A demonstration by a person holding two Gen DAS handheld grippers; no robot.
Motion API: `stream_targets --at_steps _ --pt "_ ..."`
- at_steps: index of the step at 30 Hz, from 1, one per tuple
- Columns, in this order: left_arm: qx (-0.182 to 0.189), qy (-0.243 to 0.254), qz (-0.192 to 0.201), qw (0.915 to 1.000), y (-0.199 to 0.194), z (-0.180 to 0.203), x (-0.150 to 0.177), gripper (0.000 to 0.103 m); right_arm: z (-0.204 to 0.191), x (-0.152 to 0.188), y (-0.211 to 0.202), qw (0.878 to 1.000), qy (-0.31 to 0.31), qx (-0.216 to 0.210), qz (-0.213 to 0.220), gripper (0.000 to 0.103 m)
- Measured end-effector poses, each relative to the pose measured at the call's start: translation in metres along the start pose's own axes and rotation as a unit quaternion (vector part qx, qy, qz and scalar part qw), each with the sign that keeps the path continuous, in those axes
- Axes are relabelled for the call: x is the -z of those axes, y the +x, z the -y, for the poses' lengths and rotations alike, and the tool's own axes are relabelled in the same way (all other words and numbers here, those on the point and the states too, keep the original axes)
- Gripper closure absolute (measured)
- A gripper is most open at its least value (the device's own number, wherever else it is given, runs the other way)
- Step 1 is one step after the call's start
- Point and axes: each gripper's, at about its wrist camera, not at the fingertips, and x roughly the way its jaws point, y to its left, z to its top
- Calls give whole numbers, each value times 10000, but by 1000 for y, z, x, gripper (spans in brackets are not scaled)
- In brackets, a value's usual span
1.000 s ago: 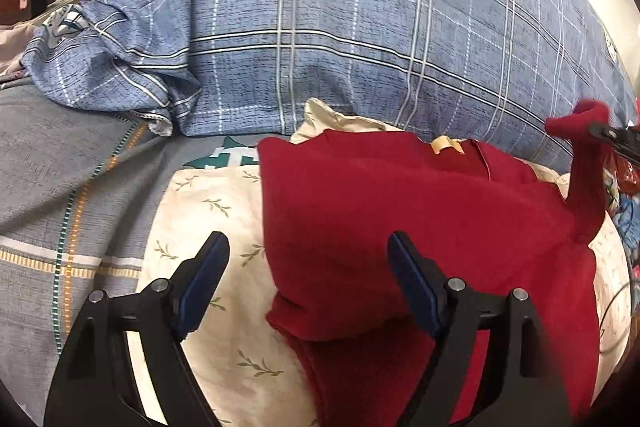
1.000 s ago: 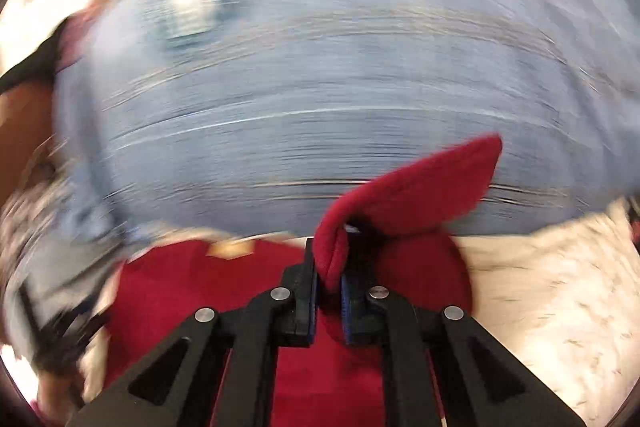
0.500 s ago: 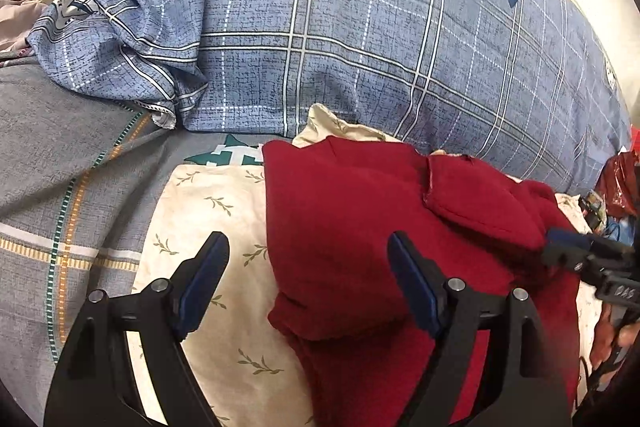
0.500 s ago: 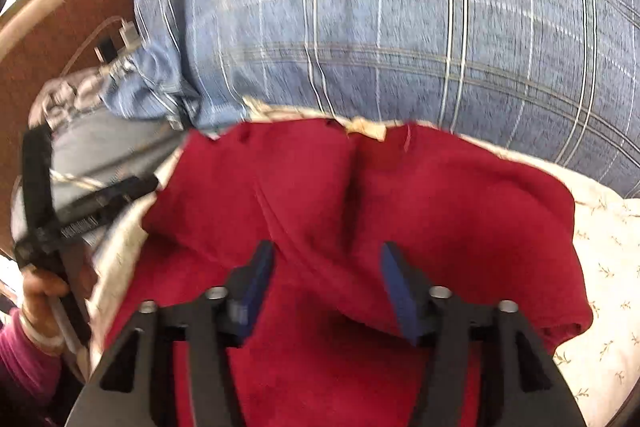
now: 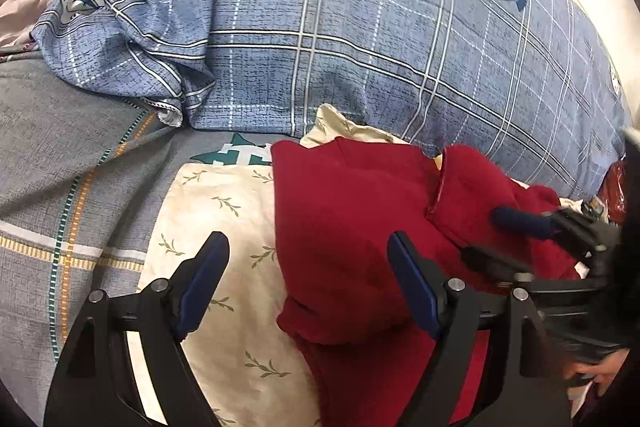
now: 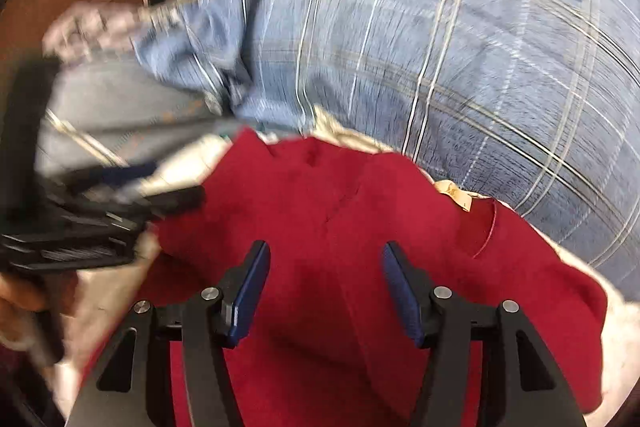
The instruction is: Fold small clothes
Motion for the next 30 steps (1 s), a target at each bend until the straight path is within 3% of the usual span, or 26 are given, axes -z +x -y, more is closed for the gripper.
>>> stream_targets --at_steps 2,3,4,5,7,10,13,14,17,19,24,30 --pt "2 -44 50 10000 -3 -2 -1 21 1 0 19 9998 -49 73 -197 48" --pt "26 -66 73 9999 -4 -3 -2 21 3 2 28 9993 -60 192 -322 58" --pt "52 -84 92 9999 -5 -4 -2 22 10 4 39 9983 42 366 -455 73" --pt "71 -94 111 9999 -6 -4 -3 22 16 5 43 9981 233 321 -464 76" --pt "84 -94 144 9998 -8 -4 -4 22 33 6 40 9958 831 -29 -369 96" --pt "126 -97 153 9998 -9 -4 -5 22 41 5 22 9887 1318 -689 -201 96" --pt "176 -143 167 9996 -9 -4 -6 21 17 4 1 9862 1121 -1219 12 96" --pt "188 -149 147 9996 -8 -4 -6 21 3 6 -1 9873 926 -1294 23 95" --pt "235 -139 41 9996 -4 -3 -3 21 -23 17 11 9884 619 -1357 -295 69" --pt "322 -105 19 9994 -4 -1 -2 21 -19 26 9 9852 771 -1482 -390 64" --pt "534 1 -56 9986 -3 9 0 22 46 55 -49 9795 1646 -1157 82 46" --pt "549 290 -278 9977 5 30 -2 22 146 101 -107 9640 2642 -225 206 43"
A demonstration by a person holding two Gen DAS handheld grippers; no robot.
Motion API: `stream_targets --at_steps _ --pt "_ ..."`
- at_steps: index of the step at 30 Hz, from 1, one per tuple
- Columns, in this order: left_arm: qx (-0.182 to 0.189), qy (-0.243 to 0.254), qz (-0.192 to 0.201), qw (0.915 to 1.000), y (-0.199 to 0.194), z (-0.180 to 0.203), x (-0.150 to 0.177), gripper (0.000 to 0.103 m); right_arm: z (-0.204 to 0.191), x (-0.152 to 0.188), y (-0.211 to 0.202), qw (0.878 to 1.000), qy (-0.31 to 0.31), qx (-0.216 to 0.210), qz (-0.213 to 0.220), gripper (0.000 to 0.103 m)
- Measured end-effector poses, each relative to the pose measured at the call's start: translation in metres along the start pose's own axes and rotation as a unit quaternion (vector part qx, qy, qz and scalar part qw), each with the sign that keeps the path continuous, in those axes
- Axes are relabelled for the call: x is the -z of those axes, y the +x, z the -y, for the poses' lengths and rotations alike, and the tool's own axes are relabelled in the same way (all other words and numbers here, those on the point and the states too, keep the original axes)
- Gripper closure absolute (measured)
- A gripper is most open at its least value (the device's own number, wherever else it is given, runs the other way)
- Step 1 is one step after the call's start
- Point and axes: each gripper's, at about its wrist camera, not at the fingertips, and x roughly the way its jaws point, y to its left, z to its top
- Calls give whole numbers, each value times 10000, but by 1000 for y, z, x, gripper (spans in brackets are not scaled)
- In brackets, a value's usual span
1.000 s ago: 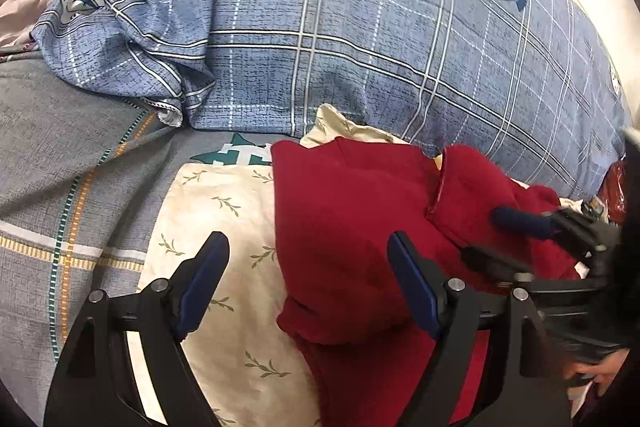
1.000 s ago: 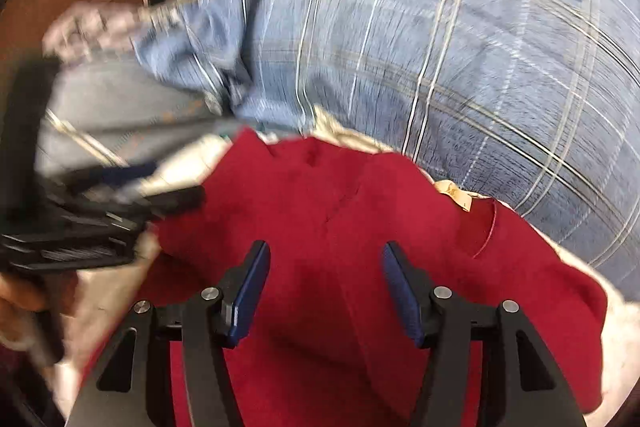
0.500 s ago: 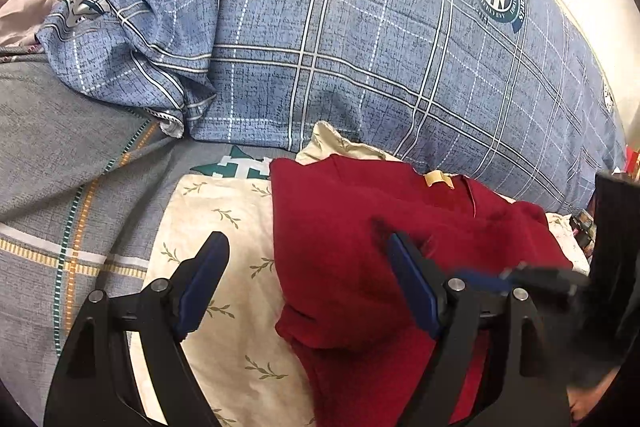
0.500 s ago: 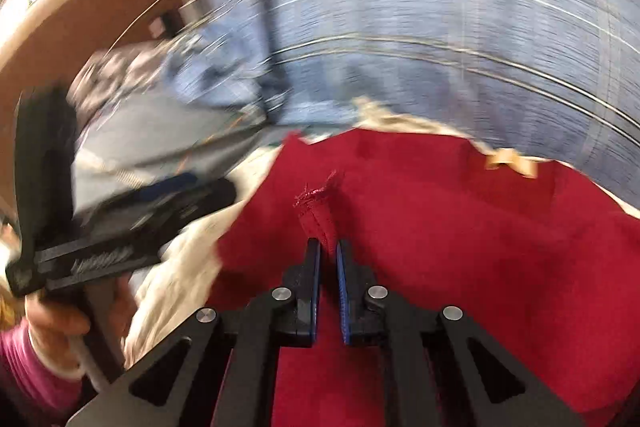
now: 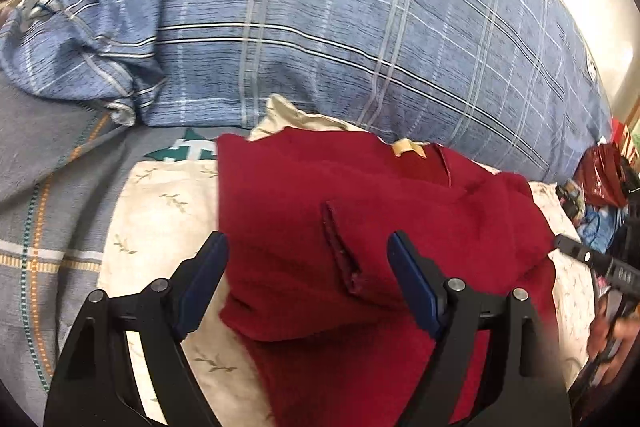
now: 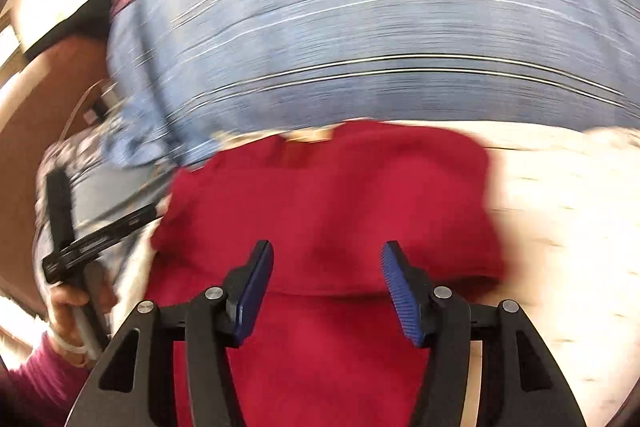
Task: Fold small clothes
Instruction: 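Pinch the folded sweater edge with the left tool and smooth it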
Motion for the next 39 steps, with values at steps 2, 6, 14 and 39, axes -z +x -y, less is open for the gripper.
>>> stream_targets --at_steps 2,6,14,39 --pt "8 169 -60 9998 4 10 0 22 24 2 -11 9994 276 191 71 43" --pt "85 435 -290 9986 19 30 -3 23 49 8 -20 9975 644 257 119 43" --pt "-187 783 -769 9938 47 53 -4 95 53 11 -24 9979 551 274 188 42" --pt "-38 421 -685 9968 32 13 6 93 82 -58 85 9884 500 1422 -196 92"
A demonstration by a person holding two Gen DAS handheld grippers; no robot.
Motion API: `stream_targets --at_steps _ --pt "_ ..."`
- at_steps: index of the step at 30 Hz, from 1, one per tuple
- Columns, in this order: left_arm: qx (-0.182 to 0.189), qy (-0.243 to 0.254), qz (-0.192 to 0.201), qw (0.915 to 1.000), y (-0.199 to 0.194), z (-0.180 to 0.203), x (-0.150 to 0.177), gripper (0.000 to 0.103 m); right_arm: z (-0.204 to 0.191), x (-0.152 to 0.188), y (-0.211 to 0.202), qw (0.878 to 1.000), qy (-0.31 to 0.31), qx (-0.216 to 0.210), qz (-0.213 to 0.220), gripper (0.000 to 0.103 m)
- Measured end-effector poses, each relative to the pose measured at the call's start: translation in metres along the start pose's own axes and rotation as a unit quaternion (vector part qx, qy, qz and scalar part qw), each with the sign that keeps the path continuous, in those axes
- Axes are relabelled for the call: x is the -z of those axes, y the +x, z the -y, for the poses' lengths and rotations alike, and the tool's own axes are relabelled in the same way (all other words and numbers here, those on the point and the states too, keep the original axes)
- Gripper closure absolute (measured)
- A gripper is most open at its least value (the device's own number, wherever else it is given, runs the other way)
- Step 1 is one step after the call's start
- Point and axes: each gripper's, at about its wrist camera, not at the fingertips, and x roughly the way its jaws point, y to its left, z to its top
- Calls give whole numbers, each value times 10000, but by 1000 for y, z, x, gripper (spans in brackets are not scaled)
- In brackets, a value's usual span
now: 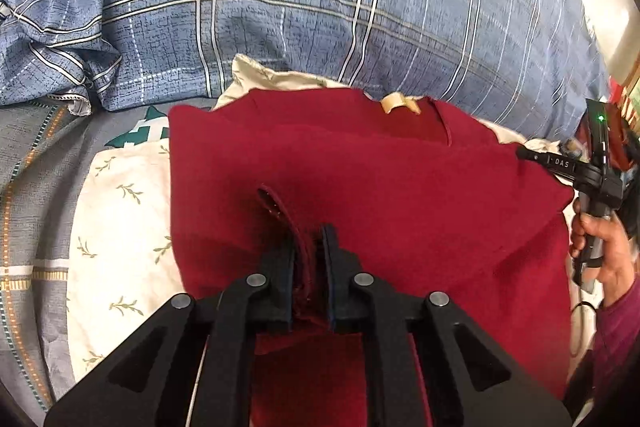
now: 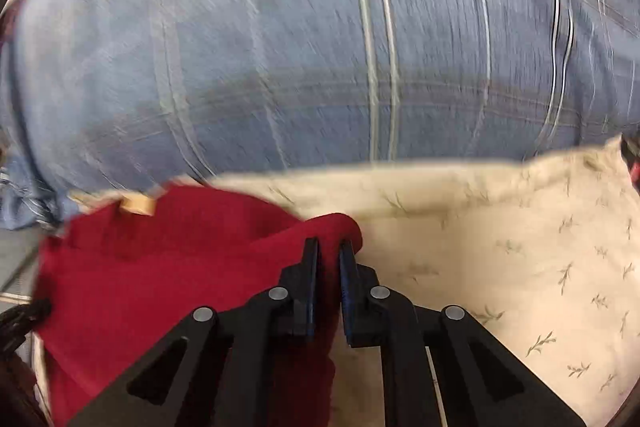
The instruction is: Fold small clothes
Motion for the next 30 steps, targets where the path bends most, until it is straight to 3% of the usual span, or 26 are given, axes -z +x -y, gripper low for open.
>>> stream_targets --at_steps 1,4,5,7,8,9,12,13,15,17,18,20,25,30 --pt "-77 81 64 9999 1 3 2 93 5 3 3 9998 133 -87 -132 84" --pt "-150 200 132 9996 0 5 3 93 18 12 -23 9989 438 -183 52 69" --pt "-134 166 133 9997 0 4 3 93 21 16 -34 9981 530 -312 71 64" --pt "-100 78 153 9998 1 2 3 92 19 24 -50 9959 579 -689 88 44" --pt "-103 66 163 9998 1 1 3 92 12 30 -54 9961 434 -773 14 41" --pt "-60 35 270 9996 1 1 4 91 6 36 -52 9971 243 -716 -118 42" --pt "-36 -38 282 9996 -1 0 6 84 -7 57 -39 9983 -433 -146 -363 79" --pt "0 -65 258 9996 -3 -1 6 80 -6 63 -38 9980 -573 79 -244 79" --pt "1 -100 223 9997 -10 0 7 72 4 64 -41 9994 -320 75 -130 78" --pt "-122 -173 282 9994 -19 0 7 47 9 62 -53 9998 -69 163 -58 78" --pt "-220 -216 389 9988 -24 0 8 32 8 61 -60 9994 -66 322 54 73" --pt "-436 -269 700 9962 -35 -1 10 32 4 57 -76 9990 -107 337 274 73" --pt "-631 -242 586 9960 -24 -4 7 32 -35 41 -70 9983 -458 -253 273 74" --pt "-775 -226 365 9961 -9 -12 9 32 -61 29 -27 9980 -632 -8 79 75"
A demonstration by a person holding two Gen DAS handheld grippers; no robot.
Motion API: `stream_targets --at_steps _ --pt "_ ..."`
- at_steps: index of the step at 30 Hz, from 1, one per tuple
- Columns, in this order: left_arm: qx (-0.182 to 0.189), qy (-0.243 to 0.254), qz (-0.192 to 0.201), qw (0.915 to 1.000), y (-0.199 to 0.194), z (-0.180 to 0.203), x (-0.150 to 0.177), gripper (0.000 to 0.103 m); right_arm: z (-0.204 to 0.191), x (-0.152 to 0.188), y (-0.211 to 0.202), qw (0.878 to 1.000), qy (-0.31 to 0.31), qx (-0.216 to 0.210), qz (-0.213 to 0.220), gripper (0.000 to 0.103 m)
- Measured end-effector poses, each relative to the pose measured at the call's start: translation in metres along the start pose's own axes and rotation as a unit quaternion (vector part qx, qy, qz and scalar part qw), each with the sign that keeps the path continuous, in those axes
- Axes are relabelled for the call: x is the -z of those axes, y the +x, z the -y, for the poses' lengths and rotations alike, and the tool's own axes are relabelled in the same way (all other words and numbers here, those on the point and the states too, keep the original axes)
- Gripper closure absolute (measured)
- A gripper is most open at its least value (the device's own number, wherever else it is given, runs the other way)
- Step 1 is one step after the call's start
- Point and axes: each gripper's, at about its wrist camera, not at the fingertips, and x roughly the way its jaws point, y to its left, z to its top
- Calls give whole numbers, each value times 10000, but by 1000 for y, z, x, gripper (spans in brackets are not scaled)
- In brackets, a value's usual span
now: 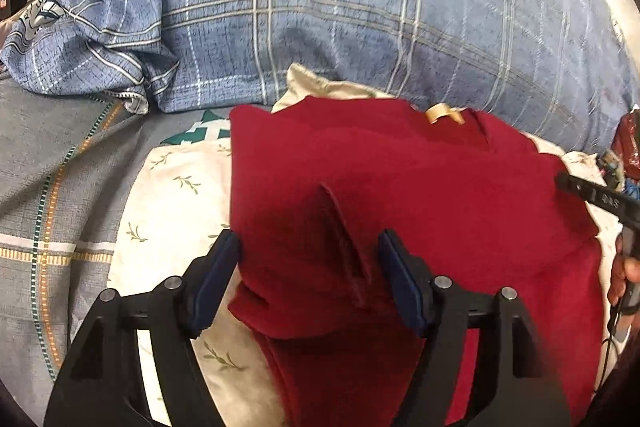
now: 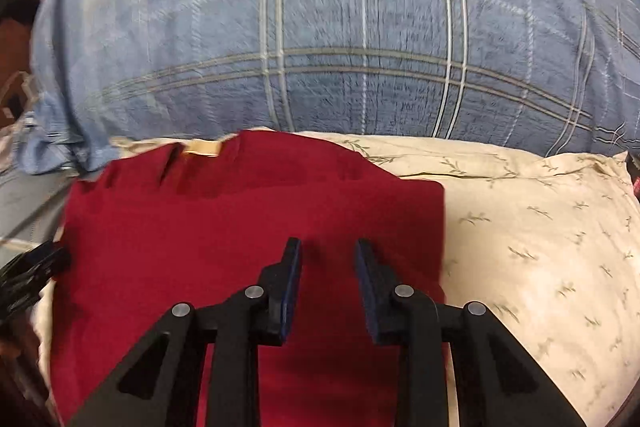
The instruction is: Fold small clothes
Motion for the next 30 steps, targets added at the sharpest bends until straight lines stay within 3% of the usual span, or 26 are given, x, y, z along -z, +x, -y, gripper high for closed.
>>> stream_targets --at_steps 3,7,11,16,21,30 --pt "55 -63 -34 10000 6 -3 -2 32 0 -4 26 9997 -27 225 -76 73" --pt "26 -44 -27 10000 9 -1 -3 31 -4 -9 31 9992 -136 373 -23 71" --pt "9 -39 -15 10000 8 -1 -3 31 1 -4 7 9995 -61 301 -49 70" --pt "4 -38 -7 10000 7 -1 -3 31 13 22 -31 9992 -88 365 113 58" --pt "-24 -19 9 10000 8 0 -3 31 25 48 -27 9983 -165 546 -116 56" --pt "17 -75 0 10000 6 -1 -2 30 44 55 -39 9990 417 148 -48 52"
